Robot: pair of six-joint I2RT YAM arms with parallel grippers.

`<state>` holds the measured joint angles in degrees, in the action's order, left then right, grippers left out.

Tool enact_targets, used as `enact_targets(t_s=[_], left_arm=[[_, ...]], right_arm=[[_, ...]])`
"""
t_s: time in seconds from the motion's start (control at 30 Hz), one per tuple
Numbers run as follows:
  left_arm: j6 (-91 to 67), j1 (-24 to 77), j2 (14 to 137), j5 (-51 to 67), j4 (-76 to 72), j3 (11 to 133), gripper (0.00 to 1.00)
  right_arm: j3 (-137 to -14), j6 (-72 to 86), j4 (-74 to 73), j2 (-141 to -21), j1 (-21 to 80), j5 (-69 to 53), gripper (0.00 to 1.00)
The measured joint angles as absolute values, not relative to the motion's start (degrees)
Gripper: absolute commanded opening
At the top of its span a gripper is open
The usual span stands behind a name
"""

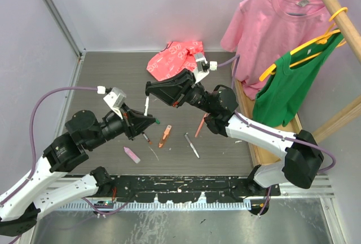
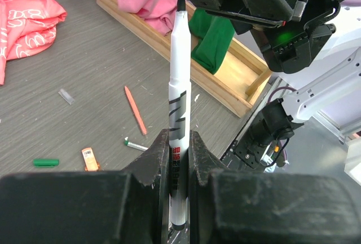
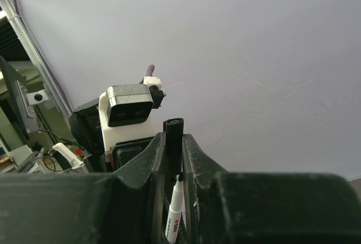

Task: Insert the pens into the pen caps
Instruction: Insert the pen cap onto the pen.

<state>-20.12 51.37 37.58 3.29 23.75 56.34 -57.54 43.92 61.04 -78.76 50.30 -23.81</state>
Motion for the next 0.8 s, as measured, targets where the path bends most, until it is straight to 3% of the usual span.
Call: enact_targets(t_s=[0.8], left_arm=[[-20.1, 51.4, 36.7, 3.3, 23.8, 56.3, 0.00]], right_arm=[[-57.5, 43.9, 61.0, -78.7, 50.3, -22.3, 0.00]])
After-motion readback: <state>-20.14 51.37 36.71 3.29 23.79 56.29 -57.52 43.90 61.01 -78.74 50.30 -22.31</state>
